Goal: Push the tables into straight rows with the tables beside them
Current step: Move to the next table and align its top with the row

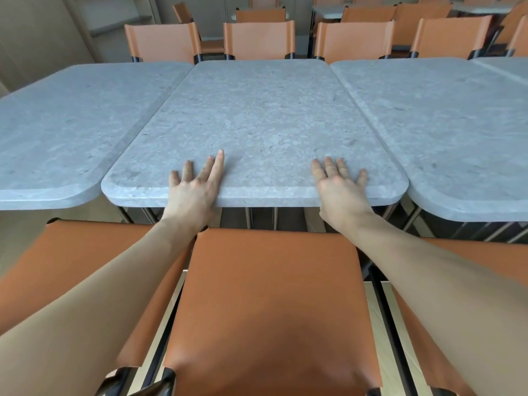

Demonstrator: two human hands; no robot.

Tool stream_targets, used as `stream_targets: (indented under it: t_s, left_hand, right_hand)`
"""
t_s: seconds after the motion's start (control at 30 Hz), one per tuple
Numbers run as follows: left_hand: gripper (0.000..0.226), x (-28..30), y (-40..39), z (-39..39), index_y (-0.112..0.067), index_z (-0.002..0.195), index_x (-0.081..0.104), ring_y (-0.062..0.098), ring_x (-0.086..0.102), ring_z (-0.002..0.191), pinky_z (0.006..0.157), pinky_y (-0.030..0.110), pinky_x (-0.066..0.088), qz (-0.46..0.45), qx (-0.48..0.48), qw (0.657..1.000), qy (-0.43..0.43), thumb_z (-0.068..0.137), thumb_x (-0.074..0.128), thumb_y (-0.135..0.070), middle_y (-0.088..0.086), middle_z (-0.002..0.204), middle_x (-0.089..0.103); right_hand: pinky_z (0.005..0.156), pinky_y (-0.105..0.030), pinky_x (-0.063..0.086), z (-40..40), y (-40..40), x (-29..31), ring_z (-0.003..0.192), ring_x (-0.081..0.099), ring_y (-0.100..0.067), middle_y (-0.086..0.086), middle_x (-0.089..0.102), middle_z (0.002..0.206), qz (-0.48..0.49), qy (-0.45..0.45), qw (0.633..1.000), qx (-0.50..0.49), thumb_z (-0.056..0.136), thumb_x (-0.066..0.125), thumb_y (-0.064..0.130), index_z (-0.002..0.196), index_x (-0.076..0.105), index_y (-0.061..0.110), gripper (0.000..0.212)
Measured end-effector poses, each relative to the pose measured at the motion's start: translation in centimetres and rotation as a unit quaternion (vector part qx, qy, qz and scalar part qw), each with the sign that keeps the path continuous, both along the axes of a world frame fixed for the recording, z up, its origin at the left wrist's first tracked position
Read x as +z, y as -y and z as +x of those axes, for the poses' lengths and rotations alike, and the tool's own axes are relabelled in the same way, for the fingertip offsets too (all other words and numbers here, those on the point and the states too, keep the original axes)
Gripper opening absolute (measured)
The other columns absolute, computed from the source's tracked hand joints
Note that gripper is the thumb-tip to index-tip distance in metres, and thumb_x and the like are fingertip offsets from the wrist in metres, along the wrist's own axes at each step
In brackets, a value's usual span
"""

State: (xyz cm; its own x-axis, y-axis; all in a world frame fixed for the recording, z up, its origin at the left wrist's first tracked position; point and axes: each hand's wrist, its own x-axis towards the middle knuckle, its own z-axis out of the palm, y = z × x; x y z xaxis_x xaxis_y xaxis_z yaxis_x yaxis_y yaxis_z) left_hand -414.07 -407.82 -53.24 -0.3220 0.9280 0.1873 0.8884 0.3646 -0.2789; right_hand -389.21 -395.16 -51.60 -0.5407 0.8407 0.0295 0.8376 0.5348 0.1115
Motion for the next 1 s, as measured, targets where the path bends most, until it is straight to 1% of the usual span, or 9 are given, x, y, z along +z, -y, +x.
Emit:
stream_targets:
  t_s: [0.13, 0.23, 0.33, 0.5, 0.6, 0.83, 1.0]
  left_hand:
    - [0.104, 1.1, -0.2, 0.4, -0.015, 0.159, -0.014, 0.046, 0.013, 0.151, 0.118, 0.06, 0.025, -0.052, 0.02, 0.998, 0.006, 0.089, 0.062, -0.004, 0.005, 0.17, 0.001]
    - [0.098, 1.2, -0.3, 1.0, -0.012, 0.16, -0.011, 0.048, 0.014, 0.151, 0.118, 0.063, 0.026, -0.059, 0.028, 0.998, -0.003, 0.092, 0.059, -0.003, 0.009, 0.17, 0.001]
    - [0.096, 1.2, -0.3, 1.1, -0.012, 0.16, -0.009, 0.048, 0.016, 0.15, 0.117, 0.063, 0.027, -0.059, 0.03, 0.998, -0.002, 0.092, 0.059, -0.001, 0.009, 0.169, 0.003]
    - [0.088, 0.8, -0.4, 0.8, -0.014, 0.158, 0.005, 0.047, 0.028, 0.144, 0.11, 0.062, 0.035, -0.031, 0.019, 0.999, 0.009, 0.089, 0.055, 0.005, 0.007, 0.165, 0.016]
    - [0.084, 0.4, -0.5, 0.3, -0.015, 0.157, 0.01, 0.047, 0.031, 0.142, 0.108, 0.062, 0.036, -0.017, 0.01, 1.0, 0.012, 0.09, 0.057, 0.002, 0.006, 0.164, 0.021]
    - [0.084, 0.8, 0.6, 1.1, -0.015, 0.159, 0.008, 0.047, 0.027, 0.146, 0.112, 0.063, 0.033, -0.018, 0.014, 0.999, 0.03, 0.093, 0.058, -0.003, 0.006, 0.167, 0.017]
    - [0.084, 0.7, 0.7, 1.0, -0.015, 0.159, 0.009, 0.046, 0.026, 0.146, 0.113, 0.063, 0.032, -0.008, 0.013, 0.999, 0.03, 0.093, 0.058, -0.004, 0.005, 0.167, 0.017]
  right_hand:
    - [0.118, -0.072, 0.012, -0.3, 0.1, -0.3, 0.157, -0.001, -0.037, -0.016, 0.0, 0.17, 0.006, -0.005, 1.0, -0.009, 0.09, 0.069, 0.004, 0.162, -0.003, 0.013, 0.102]
    - [0.118, -0.072, 0.01, -0.3, 0.3, -0.4, 0.157, -0.001, -0.037, -0.015, 0.001, 0.17, 0.011, -0.019, 1.0, -0.015, 0.089, 0.066, -0.002, 0.162, -0.001, 0.013, 0.101]
    - [0.119, -0.071, 0.008, -0.2, 0.6, -0.3, 0.157, -0.002, -0.036, -0.015, 0.001, 0.17, 0.007, -0.026, 0.999, -0.018, 0.087, 0.063, -0.008, 0.162, 0.0, 0.014, 0.1]
    - [0.119, -0.071, 0.009, -0.3, 0.6, -0.5, 0.157, 0.0, -0.037, -0.015, 0.004, 0.17, 0.014, -0.038, 0.999, -0.017, 0.085, 0.064, -0.011, 0.162, 0.002, 0.014, 0.102]
    - [0.119, -0.071, 0.009, -0.3, 0.8, -0.7, 0.157, 0.0, -0.037, -0.015, 0.005, 0.17, 0.012, -0.04, 0.999, -0.024, 0.083, 0.065, -0.013, 0.162, 0.002, 0.014, 0.105]
    - [0.119, -0.071, 0.01, 0.1, 1.4, -0.7, 0.157, 0.001, -0.037, -0.014, 0.005, 0.17, 0.017, -0.046, 0.998, -0.026, 0.082, 0.068, -0.012, 0.162, 0.002, 0.015, 0.107]
    - [0.119, -0.071, 0.011, 0.1, 1.7, -0.8, 0.157, 0.002, -0.037, -0.014, 0.007, 0.17, 0.02, -0.043, 0.998, -0.031, 0.085, 0.071, -0.007, 0.162, 0.002, 0.015, 0.106]
